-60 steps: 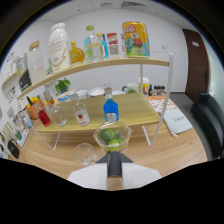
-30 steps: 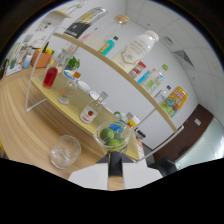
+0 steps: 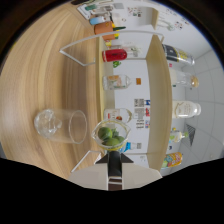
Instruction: Make me a cup of Mojito.
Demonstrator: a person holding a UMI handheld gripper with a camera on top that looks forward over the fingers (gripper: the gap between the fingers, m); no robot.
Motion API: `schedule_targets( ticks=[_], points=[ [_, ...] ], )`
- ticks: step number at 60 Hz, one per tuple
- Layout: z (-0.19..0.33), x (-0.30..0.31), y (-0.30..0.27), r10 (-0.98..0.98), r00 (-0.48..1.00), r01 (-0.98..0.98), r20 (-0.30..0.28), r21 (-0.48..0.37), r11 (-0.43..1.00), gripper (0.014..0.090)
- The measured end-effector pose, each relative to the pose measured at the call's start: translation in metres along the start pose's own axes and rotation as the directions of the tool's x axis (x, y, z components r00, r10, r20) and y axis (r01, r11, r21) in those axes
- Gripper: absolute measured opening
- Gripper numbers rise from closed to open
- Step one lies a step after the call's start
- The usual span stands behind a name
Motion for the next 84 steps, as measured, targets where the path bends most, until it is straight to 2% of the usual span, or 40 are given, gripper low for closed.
schedule_targets(
  ticks=[9,19,24,30,39,49,60,65,72,78,84],
  points=[
    [0.006,-0.007,-0.005,-0.102,0.995,0.102,0.0,0.04,0.994,0.0155],
    [0.004,-0.005,-0.002,-0.048,0.999,0.047,0.012,0.044,0.998,0.0156],
    [-0.001,0.004,0.0,0.066,0.998,-0.066,0.015,0.039,0.997,0.0157],
    [-0.011,0.026,0.006,0.298,0.954,-0.299,0.022,0.039,0.954,0.0157],
    [-0.03,0.05,0.03,0.685,0.726,-0.687,0.062,0.003,0.727,0.0158],
    [-0.033,0.015,0.073,0.913,0.379,-0.909,0.154,-0.125,0.398,0.0158],
    [-0.02,-0.072,0.123,0.97,0.173,-0.921,0.173,-0.321,0.222,0.0156],
    [-0.014,-0.113,0.14,0.983,0.09,-0.9,0.158,-0.411,0.148,0.0156],
    [-0.008,-0.155,0.159,0.994,-0.024,-0.859,0.109,-0.511,0.035,0.0156],
    [-0.004,-0.183,0.169,0.994,-0.073,-0.837,0.085,-0.546,-0.014,0.0157],
    [-0.003,-0.19,0.172,0.992,-0.082,-0.833,0.097,-0.553,-0.015,0.0158]
  ],
)
